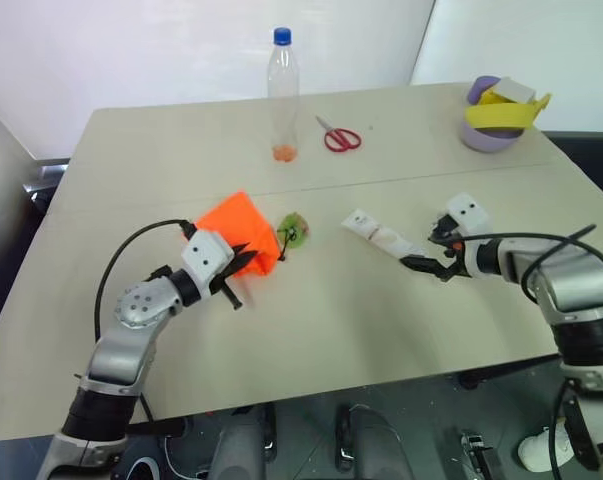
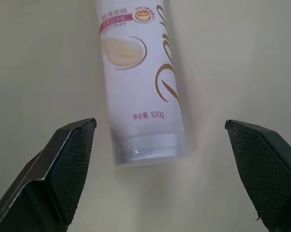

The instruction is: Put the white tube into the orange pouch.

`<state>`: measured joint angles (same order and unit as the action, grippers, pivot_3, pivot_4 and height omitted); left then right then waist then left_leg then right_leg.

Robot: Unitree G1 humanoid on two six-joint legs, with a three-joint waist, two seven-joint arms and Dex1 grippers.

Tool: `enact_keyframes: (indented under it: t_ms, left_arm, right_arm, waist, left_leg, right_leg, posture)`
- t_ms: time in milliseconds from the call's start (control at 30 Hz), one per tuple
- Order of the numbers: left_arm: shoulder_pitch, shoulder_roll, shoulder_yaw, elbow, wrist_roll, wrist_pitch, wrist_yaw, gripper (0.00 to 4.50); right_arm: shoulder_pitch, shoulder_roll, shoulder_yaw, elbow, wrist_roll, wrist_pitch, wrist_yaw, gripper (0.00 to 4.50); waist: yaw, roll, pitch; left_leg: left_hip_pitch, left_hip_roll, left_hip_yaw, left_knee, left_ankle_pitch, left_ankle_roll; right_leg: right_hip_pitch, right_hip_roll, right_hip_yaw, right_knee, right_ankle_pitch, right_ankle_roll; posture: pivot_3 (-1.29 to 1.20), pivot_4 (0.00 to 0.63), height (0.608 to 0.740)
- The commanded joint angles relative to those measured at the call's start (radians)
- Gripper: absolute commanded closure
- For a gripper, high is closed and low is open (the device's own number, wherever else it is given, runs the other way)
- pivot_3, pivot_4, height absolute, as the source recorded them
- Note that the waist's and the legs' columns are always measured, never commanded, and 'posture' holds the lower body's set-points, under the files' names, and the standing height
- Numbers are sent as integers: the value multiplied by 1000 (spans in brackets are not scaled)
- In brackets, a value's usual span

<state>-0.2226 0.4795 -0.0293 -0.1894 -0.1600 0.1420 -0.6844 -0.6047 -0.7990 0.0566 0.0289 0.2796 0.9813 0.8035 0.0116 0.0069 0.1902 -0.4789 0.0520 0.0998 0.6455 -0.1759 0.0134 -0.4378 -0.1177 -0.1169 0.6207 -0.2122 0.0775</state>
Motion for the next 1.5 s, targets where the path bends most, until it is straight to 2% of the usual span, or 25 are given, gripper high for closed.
enact_keyframes:
  t_ms: [33, 233, 467, 567, 667, 700, 900, 1033, 1100, 1233, 1400, 1500]
  left_arm:
    - [-6, 7, 11, -18, 2, -17, 9, 4456]
    - [5, 26, 16, -28, 5, -19, 4, 4456]
    - [-1, 120, 22, 45, 52, -176, -54, 4456]
    - [-15, 138, 28, 106, 54, -203, -70, 4500]
    - [-22, 123, 21, 112, 43, -190, -65, 4500]
    - [-24, 118, 18, 113, 42, -188, -64, 4500]
    - [-36, 86, 27, 105, 18, -140, -51, 4500]
    - [-52, 72, 29, 88, 10, -103, -40, 4500]
    - [-55, 79, 25, 86, 13, -96, -48, 4500]
    - [-60, 92, 17, 85, 18, -94, -68, 4500]
    - [-54, 103, 22, 65, 1, -64, -85, 4500]
    - [-54, 107, 21, 54, -5, -63, -98, 4500]
  right_arm:
    - [-14, 6, 26, 12, -24, -31, -6, 0]
    - [9, 38, 53, 84, -81, -110, -53, 0]
    - [9, 52, 35, 110, -95, -176, -66, 0]
    - [29, 67, 28, 85, -77, -141, -66, 838]
    - [49, 77, 18, 45, -69, -124, -73, 2321]
    - [56, 80, 9, 33, -65, -120, -79, 2679]
    - [72, 65, -42, -133, 5, -54, -53, 2663]
    - [211, -73, -37, -450, 160, 17, 128, 2663]
    - [239, -56, -14, -546, 217, 58, 122, 2663]
    - [243, 17, 64, -567, 195, 48, 52, 2663]
    - [184, 86, 205, -485, 104, -27, 2, 2663]
    - [140, 156, 255, -428, 81, -53, -19, 2663]
  waist:
    - [2, 0, 0]
    - [1, 0, 0]
    - [1, 0, 0]
    - [0, 0, 0]
    - [1, 0, 0]
    - [1, 0, 0]
    - [1, 0, 0]
    - [7, 0, 0]
    - [3, -2, -1]
    - [-7, -2, -1]
    - [-7, -2, -1]
    - [-6, -2, -2]
  left_leg:
    - [0, 0, 1, 0, 0, 0]
    - [0, 0, 2, 0, 0, 0]
    - [0, 1, 3, 0, 0, 0]
    - [0, 2, 3, 0, 0, 0]
    - [0, 3, 4, 0, 0, 0]
    - [0, 5, 4, 0, 0, 0]
    - [-1, 7, 5, 0, 0, 0]
    - [-1, 8, 5, 0, 0, 0]
    - [-1, 8, 5, -1, -1, 0]
    - [0, 11, 6, 1, -1, 0]
    - [0, 14, 7, 0, -1, 0]
    - [-6, 17, 8, -12, -1, 0]
  right_leg:
    - [0, 0, 0, 0, 0, 0]
    - [0, -1, 0, -1, 0, 1]
    - [-4, -1, 0, -1, 1, -1]
    - [-4, -1, 0, -3, 2, -1]
    - [-3, -1, 0, -3, 3, -1]
    - [-4, -1, 0, -3, 3, -1]
    - [-3, 0, 0, -2, 3, -1]
    - [-4, 1, 0, -2, 3, -1]
    - [-3, 1, 0, -2, 3, -1]
    - [-3, 1, -1, -4, 3, 0]
    - [-5, 2, -3, -12, 8, -2]
    - [-3, 8, -3, -36, 28, -2]
  posture:
    - [0, 150, 740]
    - [0, 150, 740]
    - [0, 150, 740]
    - [0, 150, 740]
    - [0, 150, 740]
    - [0, 150, 740]
    - [0, 150, 740]
    - [0, 150, 740]
    - [0, 150, 740]
    - [0, 150, 740]
    - [0, 150, 740]
    - [0, 150, 740]
